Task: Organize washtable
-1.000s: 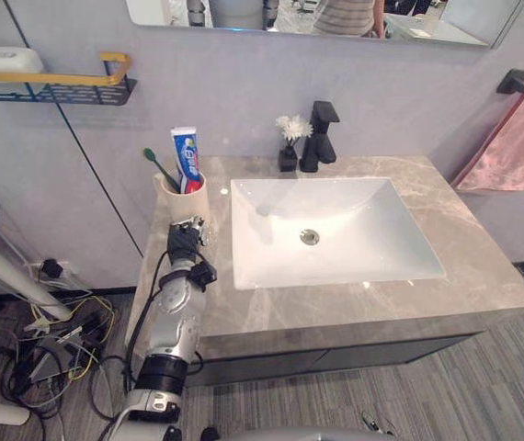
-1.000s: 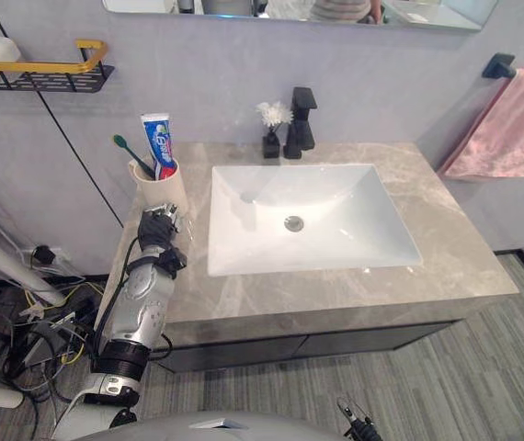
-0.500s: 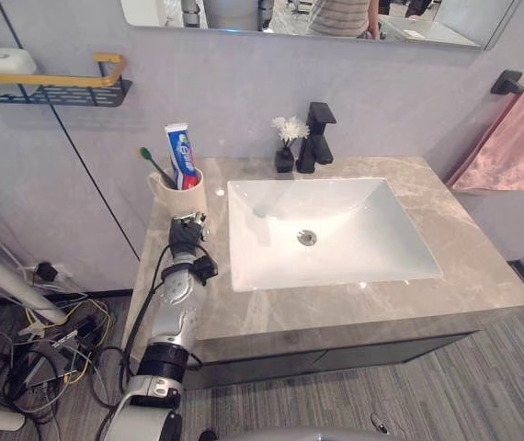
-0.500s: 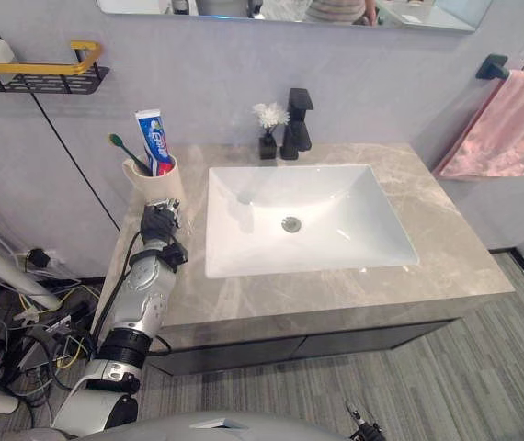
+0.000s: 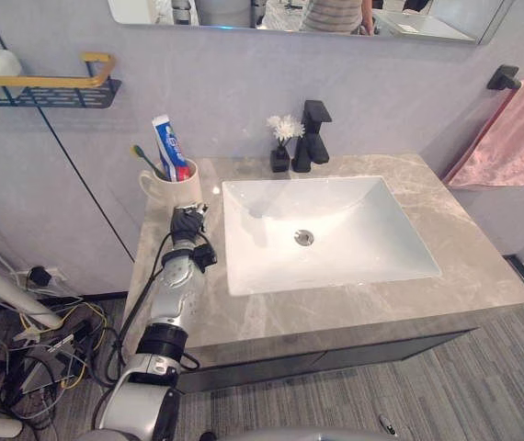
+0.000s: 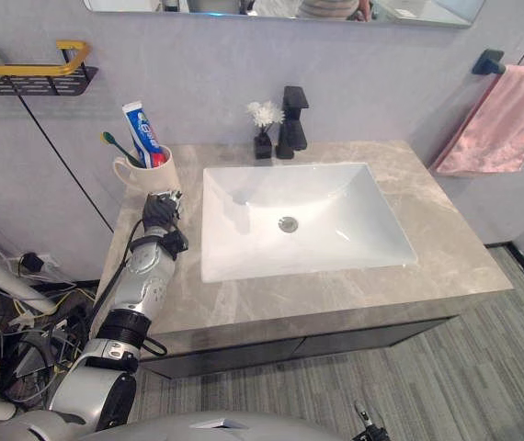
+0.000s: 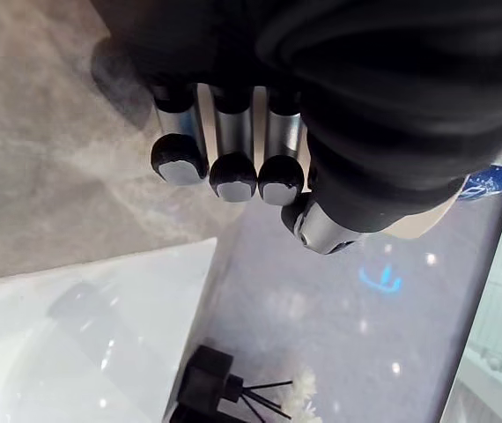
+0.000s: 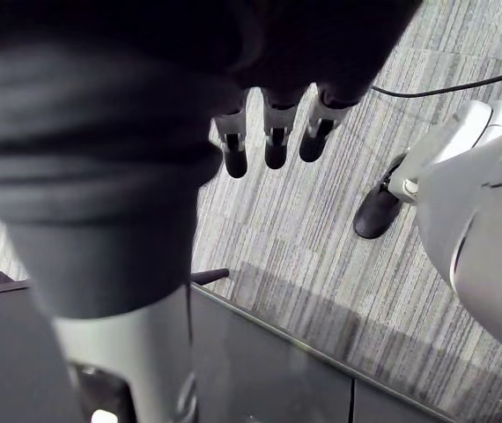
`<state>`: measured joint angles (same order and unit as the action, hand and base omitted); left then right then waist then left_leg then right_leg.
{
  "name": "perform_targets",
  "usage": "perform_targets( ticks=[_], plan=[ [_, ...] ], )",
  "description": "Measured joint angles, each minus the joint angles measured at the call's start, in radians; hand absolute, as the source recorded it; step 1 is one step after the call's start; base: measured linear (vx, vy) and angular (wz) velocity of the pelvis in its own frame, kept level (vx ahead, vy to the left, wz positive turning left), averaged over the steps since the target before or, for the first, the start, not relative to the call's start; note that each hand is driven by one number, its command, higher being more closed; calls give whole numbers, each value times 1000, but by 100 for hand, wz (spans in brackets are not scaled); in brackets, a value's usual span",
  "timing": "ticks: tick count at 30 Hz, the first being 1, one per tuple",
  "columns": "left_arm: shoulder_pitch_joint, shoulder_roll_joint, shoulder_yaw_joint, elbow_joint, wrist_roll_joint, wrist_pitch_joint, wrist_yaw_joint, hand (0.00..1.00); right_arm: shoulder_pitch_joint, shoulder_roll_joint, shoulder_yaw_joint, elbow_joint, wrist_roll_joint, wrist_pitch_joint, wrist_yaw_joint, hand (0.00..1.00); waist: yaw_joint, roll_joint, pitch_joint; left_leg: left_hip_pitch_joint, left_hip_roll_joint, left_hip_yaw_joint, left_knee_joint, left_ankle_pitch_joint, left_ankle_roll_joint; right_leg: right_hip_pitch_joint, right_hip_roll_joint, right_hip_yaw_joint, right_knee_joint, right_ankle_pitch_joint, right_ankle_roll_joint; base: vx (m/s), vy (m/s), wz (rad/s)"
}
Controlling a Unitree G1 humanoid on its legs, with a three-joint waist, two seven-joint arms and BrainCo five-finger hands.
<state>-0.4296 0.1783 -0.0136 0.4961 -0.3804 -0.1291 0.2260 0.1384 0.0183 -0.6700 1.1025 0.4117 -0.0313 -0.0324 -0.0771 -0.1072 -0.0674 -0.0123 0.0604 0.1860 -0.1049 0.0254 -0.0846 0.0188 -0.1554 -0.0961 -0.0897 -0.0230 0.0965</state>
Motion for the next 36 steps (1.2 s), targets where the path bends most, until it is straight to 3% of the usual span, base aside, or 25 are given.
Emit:
perform_targets(
  ticks=[18,30,36],
  plan=[
    [-12,30,-55,5,18,2,-7,100,-2,0,-85,1,0,1,11,0,-18,6,4,0,0,0,0,-2,-1,0,0,0,0,-2,-3,0,0,0],
    [167,21,-187,-266,44,6,-87,100,16,-1,-68,11,-1,1,14,0,-13,27,20,5,-2,-53,0,-3,0,37,2,-55,1,-19,-30,10,-8,11],
    [282,24,-218,-447,33,-9,-141,100,19,-7,14,10,-2,0,33,0,9,28,21,5,-2,-82,0,-3,0,52,4,-88,12,-28,-42,19,-10,13]
  ],
)
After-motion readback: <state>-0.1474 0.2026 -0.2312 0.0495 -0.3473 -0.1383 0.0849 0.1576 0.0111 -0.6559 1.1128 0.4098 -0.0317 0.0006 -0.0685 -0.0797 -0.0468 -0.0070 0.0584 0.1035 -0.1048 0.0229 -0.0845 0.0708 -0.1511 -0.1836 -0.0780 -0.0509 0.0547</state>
